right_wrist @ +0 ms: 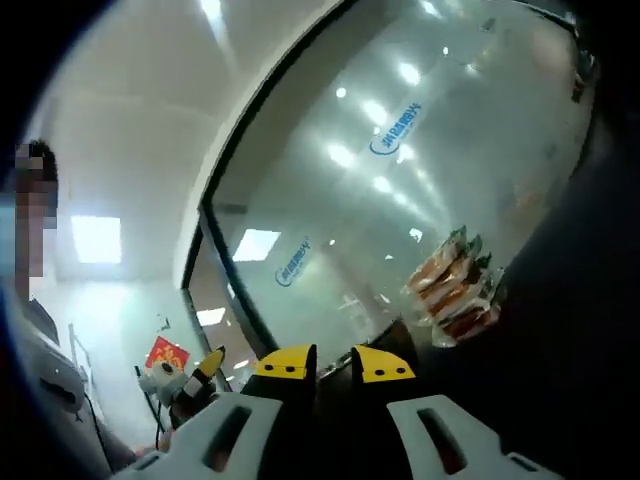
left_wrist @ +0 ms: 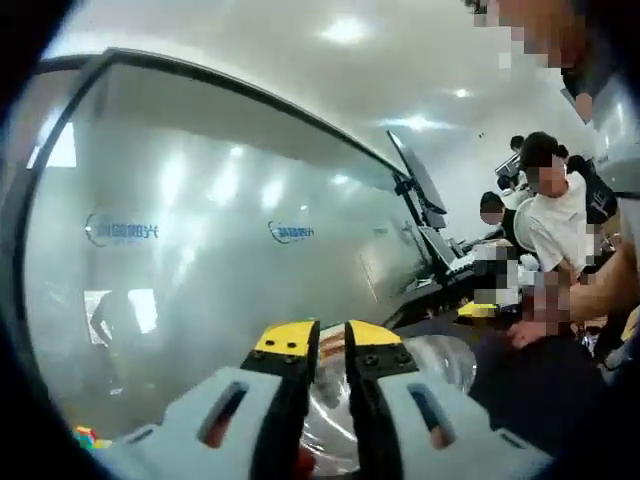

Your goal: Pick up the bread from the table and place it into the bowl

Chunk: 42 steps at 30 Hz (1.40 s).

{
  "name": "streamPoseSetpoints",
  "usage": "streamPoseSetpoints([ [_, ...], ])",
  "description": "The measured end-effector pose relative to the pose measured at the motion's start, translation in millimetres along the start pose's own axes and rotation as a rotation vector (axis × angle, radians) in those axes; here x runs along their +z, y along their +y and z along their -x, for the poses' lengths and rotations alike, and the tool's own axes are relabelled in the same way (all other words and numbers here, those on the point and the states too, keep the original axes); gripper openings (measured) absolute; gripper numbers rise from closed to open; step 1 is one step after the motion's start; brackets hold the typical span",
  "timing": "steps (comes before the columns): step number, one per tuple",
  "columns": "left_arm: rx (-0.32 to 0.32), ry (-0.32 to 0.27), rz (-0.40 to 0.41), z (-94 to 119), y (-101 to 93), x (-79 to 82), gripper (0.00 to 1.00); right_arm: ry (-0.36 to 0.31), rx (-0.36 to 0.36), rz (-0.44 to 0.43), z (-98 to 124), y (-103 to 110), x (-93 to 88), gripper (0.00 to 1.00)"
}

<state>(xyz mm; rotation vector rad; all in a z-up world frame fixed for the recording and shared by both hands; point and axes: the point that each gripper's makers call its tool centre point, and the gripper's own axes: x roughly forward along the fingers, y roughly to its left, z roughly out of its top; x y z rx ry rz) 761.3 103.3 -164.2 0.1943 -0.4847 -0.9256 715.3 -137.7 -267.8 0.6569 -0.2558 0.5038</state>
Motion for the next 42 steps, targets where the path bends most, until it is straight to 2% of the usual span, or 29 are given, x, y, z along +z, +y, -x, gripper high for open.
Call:
streamPoseSetpoints([
  [2,-0.056,-0.007,0.010,-16.8,11.8,-1.6,0.12,0.019,-0.025,0.088,-6.7,-7.4,15.3,0.14],
  [3,-0.048,0.006,0.011,-24.9,21.9,-3.1,0.13,0.032,-0.052,0.120,-9.9,-14.5,22.4,0.15],
  [4,-0.053,0.000,-0.033,-32.9,30.0,-2.6,0.13,0.045,-0.092,0.152,-12.9,-23.0,29.5,0.17],
  [5,-0.085,-0.052,-0.068,-41.1,32.6,3.4,0.12,0.040,-0.111,0.176,-16.3,-29.1,38.9,0.17],
  [6,-0.107,-0.068,-0.053,-48.8,36.1,3.3,0.13,0.039,-0.107,0.173,-20.6,-30.6,46.7,0.17],
  [8,-0.143,-0.040,0.003,-65.1,42.3,-4.7,0.14,0.043,-0.129,0.193,-26.2,-38.5,59.6,0.17],
  [9,-0.210,-0.037,0.002,-75.4,39.0,-8.0,0.16,0.049,-0.154,0.227,-29.2,-45.0,67.0,0.17],
  [11,-0.278,-0.014,-0.022,-96.6,45.5,-18.9,0.23,0.079,-0.189,0.286,-38.9,-55.5,77.9,0.17],
  [12,-0.302,0.001,-0.015,-107.9,49.1,-25.3,0.27,0.096,-0.199,0.305,-43.5,-59.6,80.9,0.17],
  [13,-0.321,0.040,0.021,-118.4,52.5,-34.5,0.28,0.108,-0.210,0.313,-48.2,-62.9,83.4,0.16],
  [14,-0.312,0.076,0.038,-129.3,59.5,-43.0,0.27,0.117,-0.217,0.317,-53.3,-66.0,86.3,0.16],
  [15,-0.325,0.070,0.044,-143.7,64.2,-47.4,0.25,0.124,-0.221,0.320,-58.0,-68.7,89.0,0.16],
  [17,-0.358,0.127,0.082,-163.0,66.0,-62.5,0.25,0.148,-0.239,0.337,-67.0,-76.4,93.1,0.16],
  [18,-0.371,0.142,0.102,-169.1,65.2,-66.7,0.25,0.158,-0.246,0.344,-72.1,-80.0,95.2,0.16],
  [19,-0.402,0.174,0.148,-177.4,61.9,-74.3,0.23,0.167,-0.251,0.348,-77.1,-83.1,97.2,0.16],
  [22,-0.466,0.280,0.195,-202.1,54.3,-101.9,0.18,0.189,-0.266,0.364,-92.2,-91.9,102.3,0.16],
  [23,-0.465,0.309,0.196,-211.2,53.7,-111.3,0.18,0.194,-0.267,0.369,-98.8,-94.4,103.8,0.16],
  [24,-0.475,0.330,0.231,-223.4,52.7,-121.2,0.17,0.217,-0.276,0.367,-107.3,-101.4,103.0,0.16],
  [27,-0.482,0.383,0.303,-241.8,46.8,-143.3,0.17,0.261,-0.271,0.329,-127.7,-116.6,97.3,0.16],
  [28,-0.473,0.404,0.350,-249.6,51.5,-153.2,0.17,0.289,-0.278,0.298,-132.8,-124.3,91.0,0.16],
  [31,-0.487,0.405,0.454,-261.8,49.8,-166.9,0.17,0.303,-0.296,0.135,-148.4,-149.2,78.4,0.16],
  [33,-0.481,0.404,0.491,-264.1,49.4,-172.5,0.15,0.296,-0.297,0.036,-156.8,-162.7,71.8,0.15],
  [34,-0.479,0.406,0.529,-265.9,50.6,-176.0,0.15,0.290,-0.299,0.013,-160.4,-168.9,69.8,0.15],
  [36,-0.459,0.420,0.572,-270.2,57.1,-187.4,0.15,0.301,-0.306,0.004,-164.2,-178.3,64.5,0.15],
  [38,-0.449,0.437,0.607,-273.3,61.7,-197.4,0.15,0.311,-0.278,-0.078,-171.4,-180.6,55.9,0.15],
  [40,-0.453,0.467,0.680,-276.6,62.1,-206.8,0.15,0.329,-0.260,-0.140,-175.3,-182.8,48.6,0.15],
  [42,-0.455,0.471,0.722,-283.0,63.1,-212.7,0.16,0.318,-0.260,-0.165,-177.2,-188.0,49.9,0.13],
])
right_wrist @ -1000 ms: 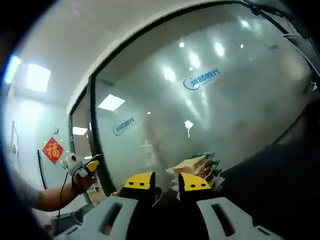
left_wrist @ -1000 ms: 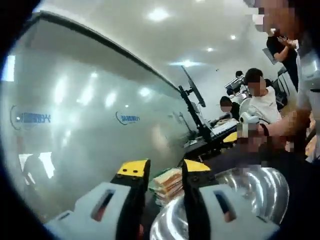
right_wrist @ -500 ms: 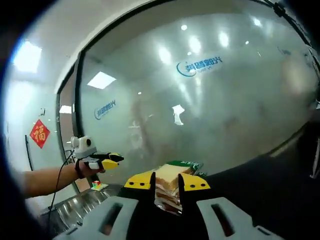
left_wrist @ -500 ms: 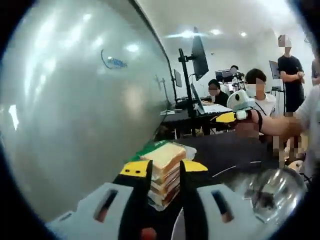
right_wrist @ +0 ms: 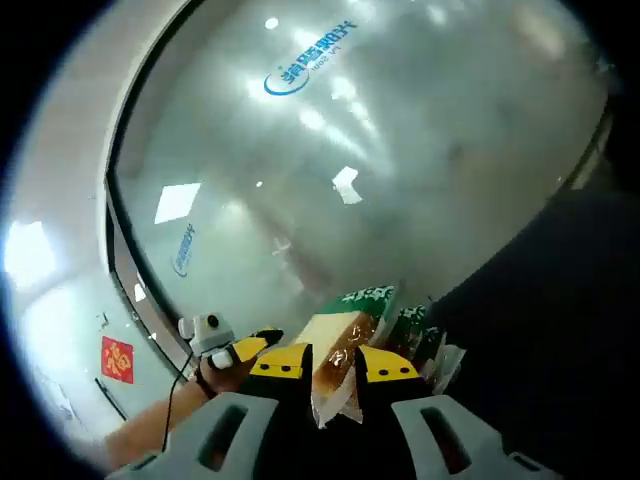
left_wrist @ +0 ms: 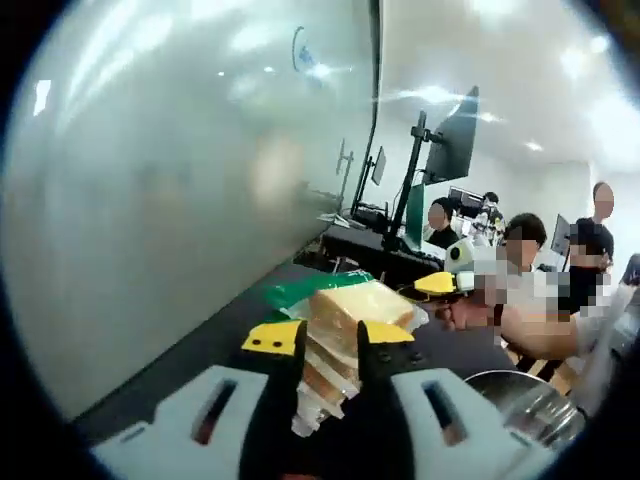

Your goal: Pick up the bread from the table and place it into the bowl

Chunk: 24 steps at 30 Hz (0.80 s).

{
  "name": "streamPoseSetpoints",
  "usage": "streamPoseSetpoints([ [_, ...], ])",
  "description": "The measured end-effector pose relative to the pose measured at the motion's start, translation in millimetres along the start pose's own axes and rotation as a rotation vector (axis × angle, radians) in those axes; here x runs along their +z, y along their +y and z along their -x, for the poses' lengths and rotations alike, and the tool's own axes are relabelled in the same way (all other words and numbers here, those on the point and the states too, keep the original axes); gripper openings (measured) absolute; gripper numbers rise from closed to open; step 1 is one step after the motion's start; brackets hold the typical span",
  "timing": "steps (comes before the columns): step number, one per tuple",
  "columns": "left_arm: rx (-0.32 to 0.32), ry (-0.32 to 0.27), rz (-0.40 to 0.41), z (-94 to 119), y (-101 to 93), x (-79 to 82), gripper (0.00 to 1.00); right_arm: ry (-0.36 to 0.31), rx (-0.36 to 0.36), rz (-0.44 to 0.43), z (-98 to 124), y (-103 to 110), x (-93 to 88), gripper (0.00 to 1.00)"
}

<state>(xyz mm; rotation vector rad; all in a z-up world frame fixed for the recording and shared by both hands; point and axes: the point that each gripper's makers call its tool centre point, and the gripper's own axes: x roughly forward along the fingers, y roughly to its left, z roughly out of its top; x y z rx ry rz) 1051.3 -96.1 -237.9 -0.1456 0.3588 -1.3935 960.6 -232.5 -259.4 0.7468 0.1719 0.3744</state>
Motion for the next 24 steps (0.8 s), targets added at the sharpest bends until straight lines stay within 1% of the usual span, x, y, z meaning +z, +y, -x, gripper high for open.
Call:
streamPoseSetpoints([
  [2,-0.009,-0.016,0.017,-5.4,1.9,1.4,0.16,-0.003,-0.002,-0.009,0.3,-2.8,1.9,0.13],
  [3,-0.010,-0.016,0.037,-7.8,3.5,1.3,0.16,-0.014,-0.020,-0.019,2.1,-6.4,5.2,0.13],
  [4,-0.018,-0.017,0.058,-9.0,2.9,0.9,0.16,-0.041,-0.039,-0.006,4.8,-10.3,10.4,0.13],
  [5,-0.034,-0.016,0.075,-10.7,2.3,-1.2,0.17,-0.043,-0.048,0.000,7.2,-12.4,11.0,0.13],
  [7,-0.036,0.026,0.080,-12.9,3.5,-13.3,0.19,-0.037,-0.050,-0.004,7.4,-17.2,11.3,0.13],
  [8,-0.030,0.060,0.102,-13.5,4.7,-22.0,0.19,-0.034,-0.021,-0.071,5.7,-15.3,10.7,0.13],
  [9,-0.035,0.055,0.122,-14.2,6.1,-22.6,0.19,-0.028,0.002,-0.104,4.4,-12.2,8.8,0.13],
  [10,-0.053,0.034,0.176,-14.6,2.3,-21.1,0.19,-0.013,0.019,-0.114,2.1,-9.5,6.0,0.13],
  [11,-0.084,-0.007,0.241,-15.0,-1.1,-14.2,0.19,0.004,0.019,-0.102,-0.7,-8.9,2.8,0.13],
  [12,-0.086,-0.026,0.286,-15.7,1.5,-10.5,0.19,0.015,0.023,-0.093,-3.2,-7.6,0.3,0.13],
  [13,-0.075,-0.045,0.290,-17.2,4.4,-8.2,0.19,0.028,0.021,-0.088,-5.6,-7.0,-2.7,0.14],
  [14,-0.068,-0.044,0.289,-18.2,3.7,-10.9,0.19,0.039,0.017,-0.085,-7.3,-8.1,-4.8,0.14],
  [16,-0.058,-0.021,0.295,-23.2,9.6,-16.1,0.15,0.044,0.015,-0.094,-8.5,-9.9,-6.5,0.14],
  [20,-0.068,0.023,0.303,-29.6,5.6,-26.5,0.16,0.057,0.025,-0.132,-12.2,-12.5,-7.1,0.14],
  [21,-0.086,0.013,0.310,-29.9,2.6,-24.1,0.16,0.058,0.027,-0.135,-12.9,-12.5,-7.2,0.14],
  [24,-0.099,0.031,0.304,-38.8,-2.2,-22.2,0.16,0.062,0.034,-0.157,-16.9,-11.3,-7.9,0.13],
])
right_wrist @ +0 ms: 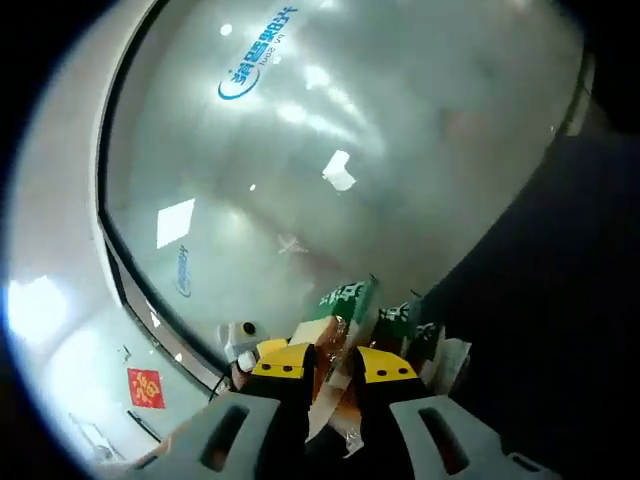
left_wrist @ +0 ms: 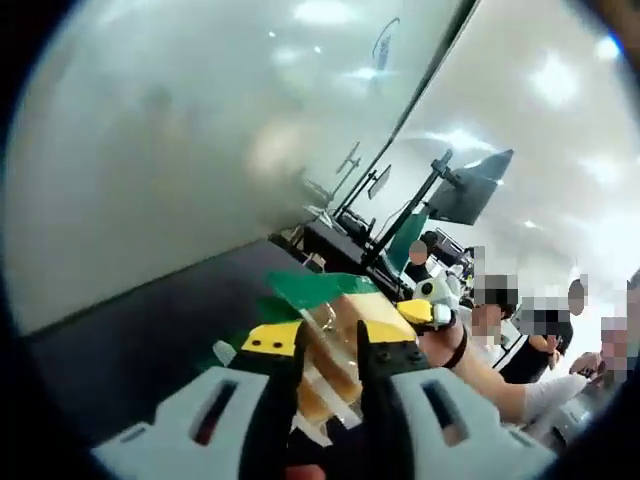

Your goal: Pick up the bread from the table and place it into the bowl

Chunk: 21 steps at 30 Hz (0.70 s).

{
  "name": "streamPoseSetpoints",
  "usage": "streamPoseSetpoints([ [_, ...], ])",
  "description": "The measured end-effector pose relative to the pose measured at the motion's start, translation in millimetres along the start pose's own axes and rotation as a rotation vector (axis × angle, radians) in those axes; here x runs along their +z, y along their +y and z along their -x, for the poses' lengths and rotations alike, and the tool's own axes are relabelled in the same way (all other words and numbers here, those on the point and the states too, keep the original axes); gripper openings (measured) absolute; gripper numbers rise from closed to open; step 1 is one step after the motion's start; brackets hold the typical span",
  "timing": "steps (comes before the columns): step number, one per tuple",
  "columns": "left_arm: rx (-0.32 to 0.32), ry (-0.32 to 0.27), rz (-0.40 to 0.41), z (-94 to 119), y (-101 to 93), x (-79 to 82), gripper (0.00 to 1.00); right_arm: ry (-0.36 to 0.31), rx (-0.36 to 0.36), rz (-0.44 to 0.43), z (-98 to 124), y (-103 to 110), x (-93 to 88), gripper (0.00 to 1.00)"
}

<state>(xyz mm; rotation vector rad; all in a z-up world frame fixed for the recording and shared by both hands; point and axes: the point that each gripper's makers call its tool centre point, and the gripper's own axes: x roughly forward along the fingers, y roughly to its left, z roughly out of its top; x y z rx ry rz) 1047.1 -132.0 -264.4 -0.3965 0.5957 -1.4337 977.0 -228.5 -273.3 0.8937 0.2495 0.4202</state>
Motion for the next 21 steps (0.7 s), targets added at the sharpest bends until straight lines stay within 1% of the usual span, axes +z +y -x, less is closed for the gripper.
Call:
streamPoseSetpoints([
  [2,0.000,0.012,-0.008,-3.2,-1.2,-2.4,0.16,-0.001,0.002,-0.020,-1.9,-2.1,2.3,0.12],
  [3,-0.005,0.015,-0.006,-3.9,-2.4,-3.2,0.16,-0.001,0.009,-0.047,-3.2,-3.7,5.0,0.11],
  [5,-0.006,0.021,-0.012,-4.3,-0.9,-2.8,0.14,-0.001,0.020,-0.063,-4.3,-5.4,6.4,0.09],
  [7,-0.013,0.022,-0.042,-3.4,-1.9,-4.0,0.09,0.002,0.041,-0.064,-5.2,-2.4,5.9,0.06],
  [9,-0.021,0.024,-0.040,-2.8,-5.4,-6.6,0.04,0.001,0.049,-0.072,-6.1,-1.6,5.8,0.02],
  [11,-0.017,0.024,-0.065,-2.6,-7.4,-6.4,0.01,-0.006,0.052,-0.064,-6.7,-0.9,6.3,0.00],
  [15,-0.014,0.026,-0.082,-0.3,-10.4,-6.9,0.00,-0.007,0.060,-0.049,-5.6,1.7,7.4,0.00],
  [16,-0.016,0.025,-0.089,1.4,-16.4,-10.7,0.00,-0.006,0.063,-0.043,-5.3,2.4,7.4,0.00],
  [17,-0.020,0.020,-0.094,2.7,-19.7,-11.2,0.00,-0.006,0.068,-0.044,-4.4,3.3,7.4,0.00],
  [19,-0.030,0.018,-0.092,4.6,-23.5,-10.4,0.00,-0.005,0.085,-0.048,-1.8,7.2,7.4,0.00],
  [21,-0.038,0.011,-0.089,6.2,-24.7,-5.8,0.00,-0.006,0.104,-0.050,0.6,12.0,8.2,0.00],
])
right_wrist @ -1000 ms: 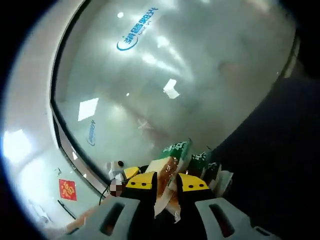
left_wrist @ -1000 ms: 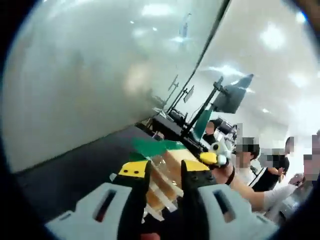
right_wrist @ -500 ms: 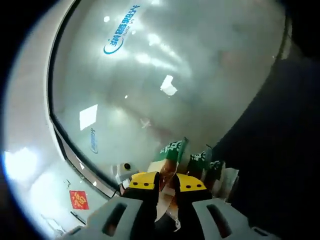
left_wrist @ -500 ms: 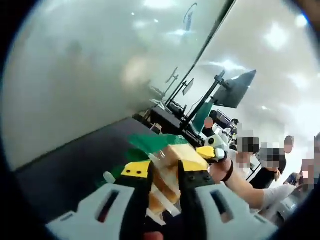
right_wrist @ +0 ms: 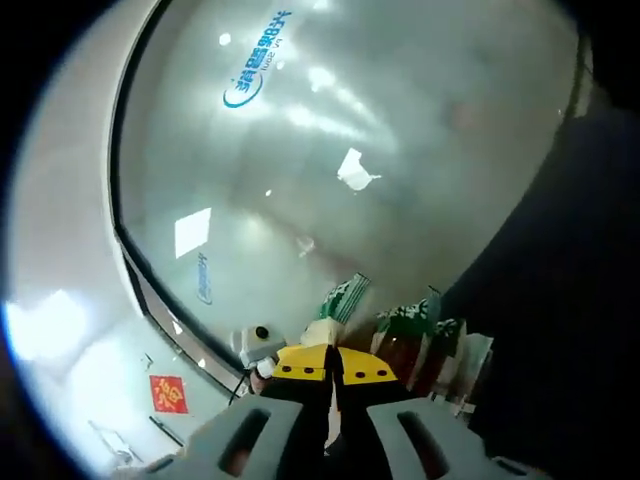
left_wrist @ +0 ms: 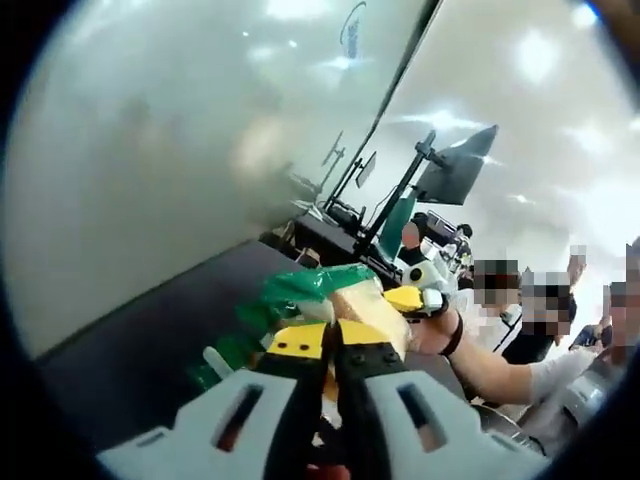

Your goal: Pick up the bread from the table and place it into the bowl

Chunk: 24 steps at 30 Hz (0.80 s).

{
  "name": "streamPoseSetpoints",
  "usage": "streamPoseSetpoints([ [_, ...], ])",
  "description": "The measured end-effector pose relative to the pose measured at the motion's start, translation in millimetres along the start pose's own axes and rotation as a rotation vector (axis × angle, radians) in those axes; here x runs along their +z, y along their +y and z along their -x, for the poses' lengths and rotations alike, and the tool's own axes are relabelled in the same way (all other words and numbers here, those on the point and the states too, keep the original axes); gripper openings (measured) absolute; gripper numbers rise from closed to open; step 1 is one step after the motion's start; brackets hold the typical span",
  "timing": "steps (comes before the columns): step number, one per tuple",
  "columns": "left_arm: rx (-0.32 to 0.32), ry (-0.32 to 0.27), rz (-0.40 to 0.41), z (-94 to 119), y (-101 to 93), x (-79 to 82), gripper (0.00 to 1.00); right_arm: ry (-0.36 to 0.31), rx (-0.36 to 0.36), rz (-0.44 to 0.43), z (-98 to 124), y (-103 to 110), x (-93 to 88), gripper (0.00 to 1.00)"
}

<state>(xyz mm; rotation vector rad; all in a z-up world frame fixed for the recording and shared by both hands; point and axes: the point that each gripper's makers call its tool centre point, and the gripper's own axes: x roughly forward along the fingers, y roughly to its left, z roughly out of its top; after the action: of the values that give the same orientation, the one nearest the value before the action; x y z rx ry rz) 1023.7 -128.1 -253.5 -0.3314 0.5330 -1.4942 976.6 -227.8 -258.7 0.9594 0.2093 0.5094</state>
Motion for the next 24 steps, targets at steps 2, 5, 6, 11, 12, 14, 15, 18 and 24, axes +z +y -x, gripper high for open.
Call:
streamPoseSetpoints([
  [2,-0.010,-0.011,0.010,2.8,-6.5,3.4,0.00,-0.002,0.029,-0.018,3.3,8.5,0.5,0.00],
  [5,-0.029,-0.031,0.015,10.5,-21.5,10.9,0.00,-0.006,0.067,-0.022,6.8,25.5,-1.5,0.00],
  [6,-0.027,-0.038,0.003,14.7,-27.3,13.0,0.00,-0.002,0.082,-0.017,8.0,33.3,-2.9,0.00],
  [11,-0.007,-0.061,-0.023,46.8,-61.5,23.9,0.00,0.027,0.162,-0.013,11.5,76.8,-11.3,0.00],
  [12,0.002,-0.065,-0.027,54.8,-68.9,24.7,0.00,0.035,0.177,-0.003,12.1,86.6,-15.5,0.00],
  [14,0.014,-0.064,-0.046,69.3,-83.1,23.8,0.00,0.057,0.193,0.009,13.4,104.1,-27.1,0.00],
  [15,0.026,-0.065,-0.061,78.3,-90.9,22.8,0.00,0.076,0.211,0.011,14.7,116.2,-36.5,0.00],
  [18,0.060,-0.054,-0.094,104.3,-114.0,11.1,0.00,0.113,0.241,0.009,18.4,138.1,-57.4,0.00],
  [24,0.120,-0.037,-0.107,148.0,-144.8,-26.2,0.00,0.197,0.257,0.015,29.5,165.4,-108.6,0.00],
])
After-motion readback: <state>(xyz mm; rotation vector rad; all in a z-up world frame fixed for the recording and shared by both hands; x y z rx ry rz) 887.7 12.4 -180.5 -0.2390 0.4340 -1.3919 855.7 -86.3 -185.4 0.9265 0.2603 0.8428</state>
